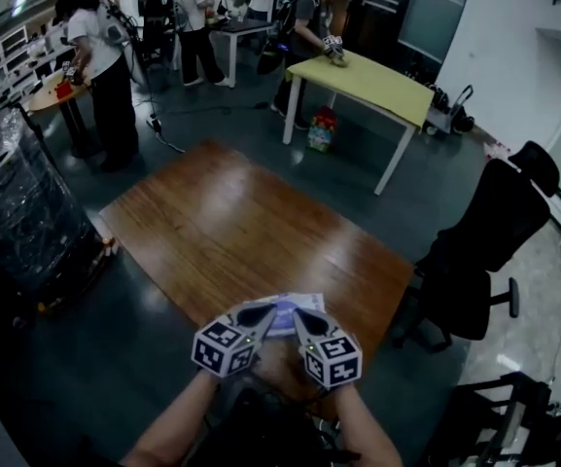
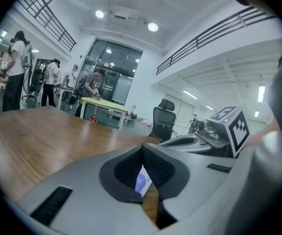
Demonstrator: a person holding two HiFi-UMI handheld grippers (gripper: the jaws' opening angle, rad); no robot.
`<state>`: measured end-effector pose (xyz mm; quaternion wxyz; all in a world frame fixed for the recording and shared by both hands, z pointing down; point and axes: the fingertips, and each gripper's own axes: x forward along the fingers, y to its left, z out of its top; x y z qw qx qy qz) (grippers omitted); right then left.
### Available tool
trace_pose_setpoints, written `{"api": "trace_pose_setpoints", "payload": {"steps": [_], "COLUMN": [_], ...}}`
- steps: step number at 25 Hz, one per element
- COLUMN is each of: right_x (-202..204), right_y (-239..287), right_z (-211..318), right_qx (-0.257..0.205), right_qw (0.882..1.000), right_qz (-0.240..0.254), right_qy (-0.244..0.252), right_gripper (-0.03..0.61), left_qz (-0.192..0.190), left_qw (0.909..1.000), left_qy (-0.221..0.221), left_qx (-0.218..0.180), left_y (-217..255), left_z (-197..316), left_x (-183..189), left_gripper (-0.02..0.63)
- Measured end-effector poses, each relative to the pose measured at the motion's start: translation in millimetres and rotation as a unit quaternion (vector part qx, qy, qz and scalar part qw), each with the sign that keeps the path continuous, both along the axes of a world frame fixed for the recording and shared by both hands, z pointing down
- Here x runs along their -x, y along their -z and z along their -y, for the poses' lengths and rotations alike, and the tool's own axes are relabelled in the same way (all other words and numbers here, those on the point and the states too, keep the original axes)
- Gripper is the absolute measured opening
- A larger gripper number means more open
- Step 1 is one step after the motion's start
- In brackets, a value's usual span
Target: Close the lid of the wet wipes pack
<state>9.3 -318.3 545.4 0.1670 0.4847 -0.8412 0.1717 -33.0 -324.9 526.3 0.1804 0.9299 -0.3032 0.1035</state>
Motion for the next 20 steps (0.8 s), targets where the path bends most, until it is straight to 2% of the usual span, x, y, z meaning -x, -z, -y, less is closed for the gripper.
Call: {"api": "trace_pose_setpoints", "payload": {"steps": [4,9,20], "right_x": [2,-1,-32], "right_y": [42,84,140], "right_z": [-12,-36,-96], "right_qx": [-0.047,-0.094,-0.156], "right_qw": [0.999,0.995,0.982], "right_qz": [0.019,0.038,0.094], "right_qy": [0.006,0.021,0.042], "right_gripper": [0.005,0.005,0.005], "left_qz": [-0.022,-0.030,-0.035], "left_qw": [0.9995,0.9983,0.9935], "left_qy": [0.005,0.019,0.054], "left_qx": [-0.022,-0.045,-0.093], "left_y": [30,60,110], "left_z": [-13,-36,-100], "left_x": [0,-5,-27], "left_gripper": [-0.003,-0.003,-0.003]}}
